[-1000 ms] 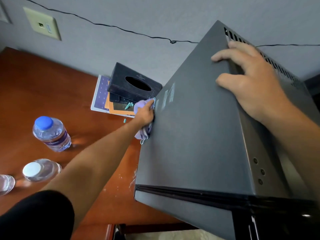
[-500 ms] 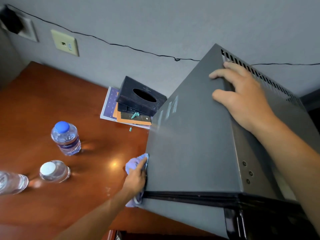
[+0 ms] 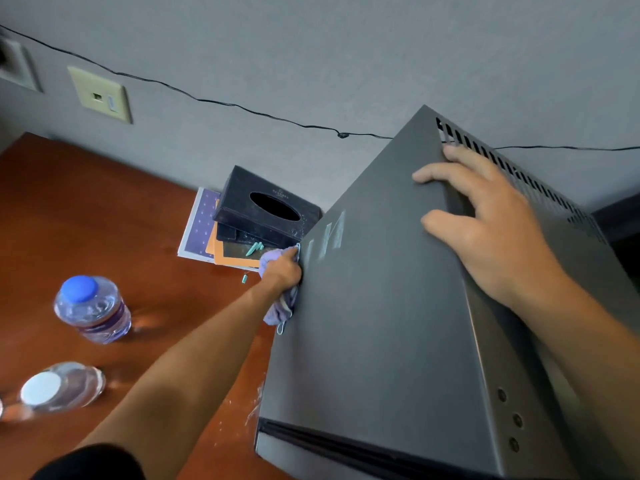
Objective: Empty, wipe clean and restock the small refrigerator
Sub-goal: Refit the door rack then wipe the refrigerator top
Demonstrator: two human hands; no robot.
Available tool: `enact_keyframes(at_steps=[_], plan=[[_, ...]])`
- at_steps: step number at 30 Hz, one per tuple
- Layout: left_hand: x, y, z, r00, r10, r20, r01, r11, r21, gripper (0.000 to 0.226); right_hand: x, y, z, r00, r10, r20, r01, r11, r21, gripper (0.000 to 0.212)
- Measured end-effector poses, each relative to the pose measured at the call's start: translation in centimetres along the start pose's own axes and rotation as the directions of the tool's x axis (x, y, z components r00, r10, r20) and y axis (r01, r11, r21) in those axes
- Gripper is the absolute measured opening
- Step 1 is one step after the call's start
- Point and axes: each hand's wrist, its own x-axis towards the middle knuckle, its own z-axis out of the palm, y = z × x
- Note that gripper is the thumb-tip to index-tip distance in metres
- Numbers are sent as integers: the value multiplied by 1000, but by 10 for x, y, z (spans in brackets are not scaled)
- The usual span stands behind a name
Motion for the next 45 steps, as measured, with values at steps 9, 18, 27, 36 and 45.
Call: enact_keyframes(at_steps=[9, 18, 27, 36, 45], plan=[[-48, 6, -6, 992, 126, -19, -127, 990, -60, 55, 0, -3, 1, 1000, 12, 10, -12, 1000, -4, 51], [-191, -14, 10, 986, 164, 18, -163, 984, -66, 59, -2, -7, 0, 1000, 16, 22, -16, 1000, -6, 54], [-30, 18, -13, 985, 174, -24, -173, 984, 31, 64, -2, -4, 0, 1000, 15, 21, -15, 1000, -10, 52], [-27, 15, -11, 986, 166, 2, -166, 986, -9, 58, -1, -5, 0, 1000, 10, 19, -10, 1000, 2, 51], [-205, -57, 26, 989, 146, 31, -138, 973, -183, 58, -3, -6, 1, 1000, 15, 21, -14, 1000, -5, 53]])
